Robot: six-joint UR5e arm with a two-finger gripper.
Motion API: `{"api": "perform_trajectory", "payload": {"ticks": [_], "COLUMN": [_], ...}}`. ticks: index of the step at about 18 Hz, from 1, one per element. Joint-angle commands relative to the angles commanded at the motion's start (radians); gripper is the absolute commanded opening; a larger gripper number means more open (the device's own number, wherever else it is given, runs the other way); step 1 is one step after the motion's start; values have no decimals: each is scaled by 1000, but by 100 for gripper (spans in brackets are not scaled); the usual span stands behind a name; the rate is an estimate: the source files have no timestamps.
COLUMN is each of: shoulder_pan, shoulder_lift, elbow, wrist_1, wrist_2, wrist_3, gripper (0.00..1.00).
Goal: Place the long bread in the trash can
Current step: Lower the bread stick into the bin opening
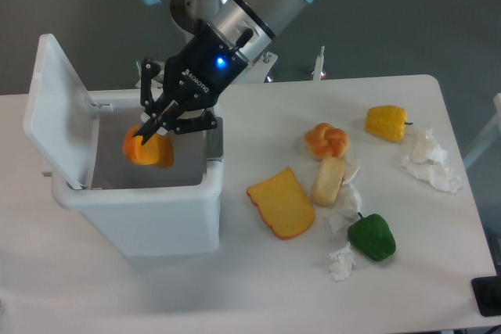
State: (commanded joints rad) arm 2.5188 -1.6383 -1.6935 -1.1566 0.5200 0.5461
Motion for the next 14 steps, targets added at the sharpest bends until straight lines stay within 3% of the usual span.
{"api": "perform_trajectory", "payload": {"ticks": [14], "shoulder_pan": [0], "shoulder_lift": [-15], "elbow": [-15], "wrist_1": [0], "wrist_2": [51], "wrist_3": [0], "gripper": [16]}}
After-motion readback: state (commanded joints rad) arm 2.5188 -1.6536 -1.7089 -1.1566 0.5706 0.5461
